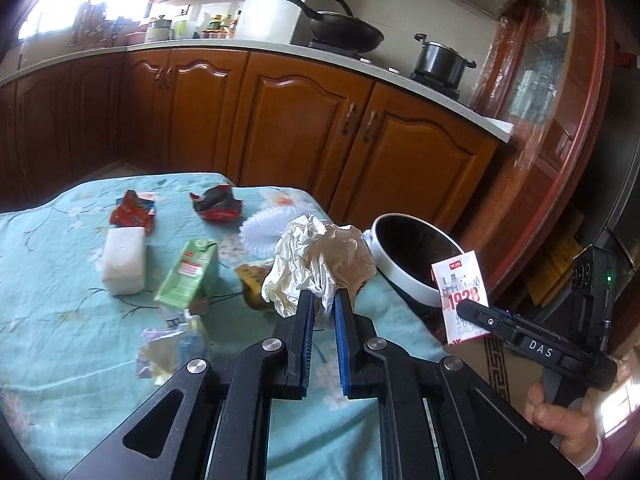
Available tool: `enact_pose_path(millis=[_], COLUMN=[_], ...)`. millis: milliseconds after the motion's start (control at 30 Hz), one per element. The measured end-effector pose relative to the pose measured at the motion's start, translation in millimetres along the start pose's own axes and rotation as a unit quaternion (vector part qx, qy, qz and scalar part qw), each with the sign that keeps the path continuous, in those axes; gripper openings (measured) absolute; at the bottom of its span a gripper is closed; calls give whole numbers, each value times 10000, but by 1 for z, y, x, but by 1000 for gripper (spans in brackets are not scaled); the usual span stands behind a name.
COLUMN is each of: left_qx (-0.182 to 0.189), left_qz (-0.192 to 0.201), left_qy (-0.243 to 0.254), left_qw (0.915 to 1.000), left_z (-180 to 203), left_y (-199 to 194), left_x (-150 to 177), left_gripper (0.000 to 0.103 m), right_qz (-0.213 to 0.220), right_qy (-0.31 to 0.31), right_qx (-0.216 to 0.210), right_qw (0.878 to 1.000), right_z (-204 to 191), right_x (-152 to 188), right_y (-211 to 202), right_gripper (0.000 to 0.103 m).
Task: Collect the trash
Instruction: 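Carry the tissue and red carton over the bin with both grippers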
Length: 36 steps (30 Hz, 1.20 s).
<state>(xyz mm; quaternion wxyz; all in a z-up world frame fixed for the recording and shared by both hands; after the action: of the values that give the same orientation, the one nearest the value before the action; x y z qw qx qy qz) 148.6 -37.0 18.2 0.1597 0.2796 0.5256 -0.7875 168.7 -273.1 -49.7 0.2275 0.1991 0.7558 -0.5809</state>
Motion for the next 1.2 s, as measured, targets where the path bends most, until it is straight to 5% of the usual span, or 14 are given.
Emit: enact_pose_path(millis=[633, 1200], left_qx=[399, 370], left_qz=[-730, -1203], left_qy=[588, 788], left_qw=[9948, 9889], left_z=[68, 108], left_y=[112, 197], left_x=[-52, -108], left_gripper=[9, 9], right_qz=[255, -166], right_qy=[410, 146], right_qx=[484, 829], right_qw=[9977, 9963], right_z=[87, 123], right_x=[-38, -74], right_y=[-14, 10], right_gripper=[33, 32])
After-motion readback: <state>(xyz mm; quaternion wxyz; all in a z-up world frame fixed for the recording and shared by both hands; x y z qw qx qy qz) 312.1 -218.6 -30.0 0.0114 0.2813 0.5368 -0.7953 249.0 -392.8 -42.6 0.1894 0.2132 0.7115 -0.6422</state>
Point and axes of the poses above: each gripper's, at about its wrist camera, not at the fingertips, and y roughly the way its jaws point, z to its right, x to its underside, the point moved 6 cm from there along y, roughly the way its jaws point, and after that the axes turned 13 degrees about -z, right-handed, at the moved point
